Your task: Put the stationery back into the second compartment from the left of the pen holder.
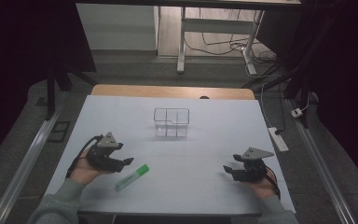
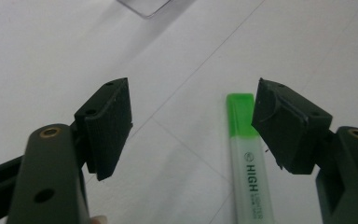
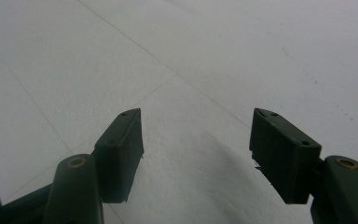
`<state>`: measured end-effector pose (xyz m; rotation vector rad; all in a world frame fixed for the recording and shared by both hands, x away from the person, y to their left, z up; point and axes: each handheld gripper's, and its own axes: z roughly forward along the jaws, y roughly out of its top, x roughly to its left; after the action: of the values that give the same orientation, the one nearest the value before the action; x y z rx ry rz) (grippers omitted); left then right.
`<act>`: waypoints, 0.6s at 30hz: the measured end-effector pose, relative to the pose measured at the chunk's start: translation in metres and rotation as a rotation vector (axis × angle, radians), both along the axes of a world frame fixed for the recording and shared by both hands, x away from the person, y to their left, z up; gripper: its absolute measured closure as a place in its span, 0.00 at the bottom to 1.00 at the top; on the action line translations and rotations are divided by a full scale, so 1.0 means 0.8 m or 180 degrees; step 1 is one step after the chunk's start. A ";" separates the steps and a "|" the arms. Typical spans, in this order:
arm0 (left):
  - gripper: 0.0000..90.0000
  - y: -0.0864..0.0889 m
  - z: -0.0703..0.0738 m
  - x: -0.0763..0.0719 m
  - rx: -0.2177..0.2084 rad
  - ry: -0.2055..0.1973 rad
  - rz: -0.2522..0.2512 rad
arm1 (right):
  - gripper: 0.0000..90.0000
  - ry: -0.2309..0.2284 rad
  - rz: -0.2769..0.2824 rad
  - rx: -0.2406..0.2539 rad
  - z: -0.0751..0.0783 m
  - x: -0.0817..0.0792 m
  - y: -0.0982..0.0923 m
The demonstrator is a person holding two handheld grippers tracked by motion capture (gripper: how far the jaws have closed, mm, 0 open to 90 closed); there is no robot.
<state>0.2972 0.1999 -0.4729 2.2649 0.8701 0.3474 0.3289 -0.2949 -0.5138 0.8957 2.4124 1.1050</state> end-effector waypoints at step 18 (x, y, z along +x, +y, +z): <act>0.32 -0.032 0.004 0.008 0.0208 0.0226 -0.0053 | 0.39 -0.0001 0.0021 -0.0025 -0.001 0.000 -0.001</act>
<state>0.3039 0.1747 -0.4696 2.3557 0.8874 0.2935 0.3290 -0.2955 -0.5146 0.8854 2.4195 1.0972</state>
